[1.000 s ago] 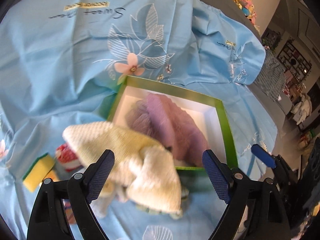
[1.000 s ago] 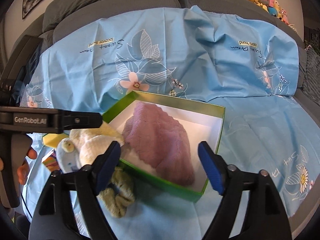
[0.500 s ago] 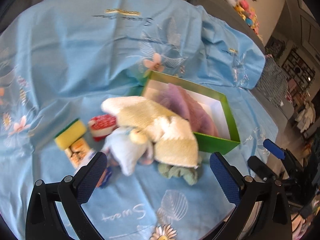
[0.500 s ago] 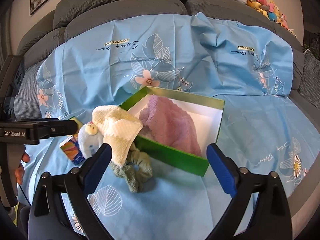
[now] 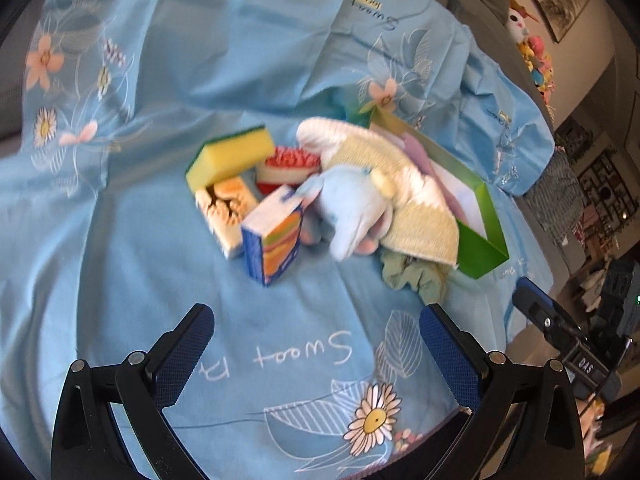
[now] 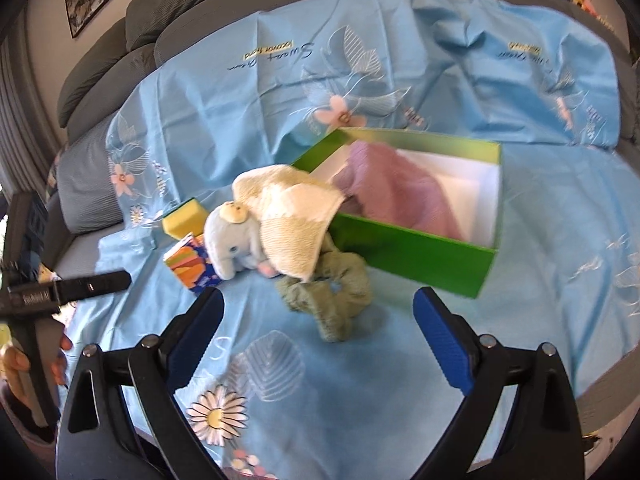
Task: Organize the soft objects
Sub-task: 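Grasp the cream knitted towel with the right gripper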
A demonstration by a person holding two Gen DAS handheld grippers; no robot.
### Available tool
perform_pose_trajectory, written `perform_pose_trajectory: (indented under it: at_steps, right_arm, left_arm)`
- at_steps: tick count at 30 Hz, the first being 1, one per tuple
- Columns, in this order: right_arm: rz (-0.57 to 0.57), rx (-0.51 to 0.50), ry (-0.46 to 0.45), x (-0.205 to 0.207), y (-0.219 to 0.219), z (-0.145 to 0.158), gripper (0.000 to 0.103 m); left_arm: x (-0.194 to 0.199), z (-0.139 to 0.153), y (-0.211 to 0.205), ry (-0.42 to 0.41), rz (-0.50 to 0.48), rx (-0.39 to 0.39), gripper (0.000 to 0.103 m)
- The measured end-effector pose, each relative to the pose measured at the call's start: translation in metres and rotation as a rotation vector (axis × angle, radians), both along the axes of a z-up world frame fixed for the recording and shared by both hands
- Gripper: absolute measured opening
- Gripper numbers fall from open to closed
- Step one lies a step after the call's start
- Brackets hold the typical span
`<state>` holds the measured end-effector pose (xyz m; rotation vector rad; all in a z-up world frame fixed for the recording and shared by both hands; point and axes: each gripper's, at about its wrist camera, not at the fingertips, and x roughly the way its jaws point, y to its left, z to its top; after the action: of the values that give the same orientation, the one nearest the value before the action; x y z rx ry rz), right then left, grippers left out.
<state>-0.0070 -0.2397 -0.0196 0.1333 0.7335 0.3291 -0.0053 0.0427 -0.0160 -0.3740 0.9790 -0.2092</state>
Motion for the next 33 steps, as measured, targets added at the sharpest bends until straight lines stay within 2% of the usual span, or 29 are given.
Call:
perform_pose_trajectory:
  at_steps: [5,8,11,14,15,16,17,20,23,27,30,32,33]
  right_arm:
    - [0.03,0.054,0.015,0.019,0.014,-0.013,0.093]
    - [0.026,0.071,0.019,0.037,0.02,-0.018,0.087]
    - [0.011,0.08,0.043,0.059,0.026,-0.028,0.076]
    - [0.008,0.122,0.097,0.079,0.028,-0.042,0.048]
    - [0.019,0.142,0.104,0.083,0.029,-0.045,0.027]
    - [0.038,0.157,0.1,0.086,0.032,-0.047,0.013]
    - [0.047,0.165,0.094,0.087,0.032,-0.046,0.009]
    - [0.092,0.194,0.03,0.081,0.037,-0.034,0.007]
    - [0.142,0.271,-0.031,0.07,0.033,-0.01,0.006]
    - [0.181,0.322,-0.043,0.063,0.028,0.016,0.007]
    - [0.215,0.357,-0.045,0.052,0.024,0.028,0.007]
    - [0.231,0.398,-0.057,0.037,0.015,0.035,0.007]
    - [0.238,0.417,-0.059,0.03,0.011,0.036,0.007]
  left_arm:
    - [0.002,-0.006,0.0,0.001,-0.018,0.013,0.102]
    - [0.011,-0.006,-0.003,-0.005,-0.038,0.018,0.102]
    - [0.021,-0.006,-0.005,-0.009,-0.055,0.025,0.102]
    - [0.033,-0.007,-0.009,-0.008,-0.075,0.021,0.102]
    - [0.038,-0.007,-0.011,-0.006,-0.084,0.02,0.102]
    - [0.042,-0.007,-0.013,-0.006,-0.092,0.017,0.102]
    - [0.045,-0.006,-0.015,-0.008,-0.101,0.011,0.102]
    - [0.055,-0.002,-0.025,-0.028,-0.125,0.021,0.102]
    - [0.059,0.001,-0.042,-0.067,-0.164,0.094,0.102]
    - [0.061,0.003,-0.06,-0.099,-0.219,0.097,0.102]
    - [0.06,0.005,-0.073,-0.134,-0.254,0.136,0.102]
    - [0.06,0.003,-0.077,-0.132,-0.279,0.126,0.102]
    - [0.059,0.003,-0.076,-0.129,-0.297,0.085,0.102]
